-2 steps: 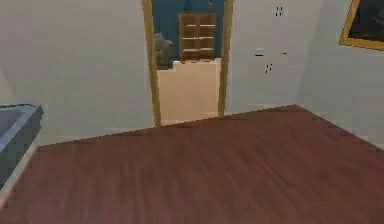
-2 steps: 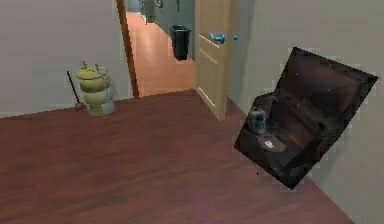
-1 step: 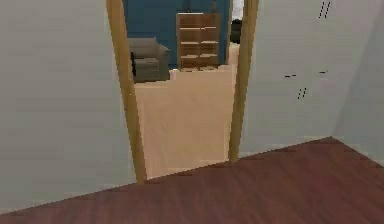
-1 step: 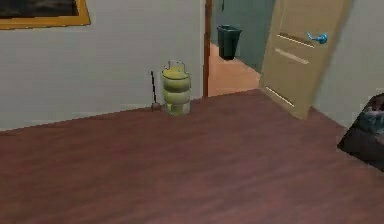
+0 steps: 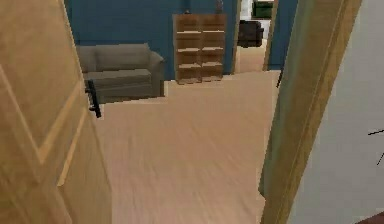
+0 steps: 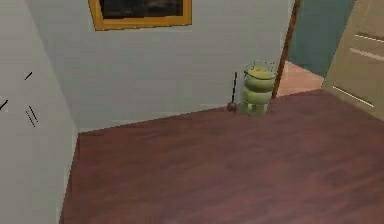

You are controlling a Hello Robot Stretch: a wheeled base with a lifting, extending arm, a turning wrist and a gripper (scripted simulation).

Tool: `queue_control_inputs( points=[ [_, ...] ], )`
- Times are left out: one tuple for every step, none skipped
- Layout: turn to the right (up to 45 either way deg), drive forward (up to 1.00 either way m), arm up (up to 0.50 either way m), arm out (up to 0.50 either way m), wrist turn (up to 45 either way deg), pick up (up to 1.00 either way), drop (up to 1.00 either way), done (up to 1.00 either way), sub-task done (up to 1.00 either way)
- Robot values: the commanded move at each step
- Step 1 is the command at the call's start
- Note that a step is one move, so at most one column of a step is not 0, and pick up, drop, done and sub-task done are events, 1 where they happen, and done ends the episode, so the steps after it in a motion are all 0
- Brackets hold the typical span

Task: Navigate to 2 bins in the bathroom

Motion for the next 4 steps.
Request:
queue_control_inputs(
  points=[
    [3.0,0.0,0.0,0.0,0.0,0.0,0.0,0.0,0.0],
    [0.0,0.85,0.0,0.0,0.0,0.0,0.0,0.0,0.0],
    [12.0,0.0,0.0,0.0,0.0,0.0,0.0,0.0,0.0],
    [0.0,1.0,0.0,0.0,0.0,0.0,0.0,0.0,0.0]
  ],
)
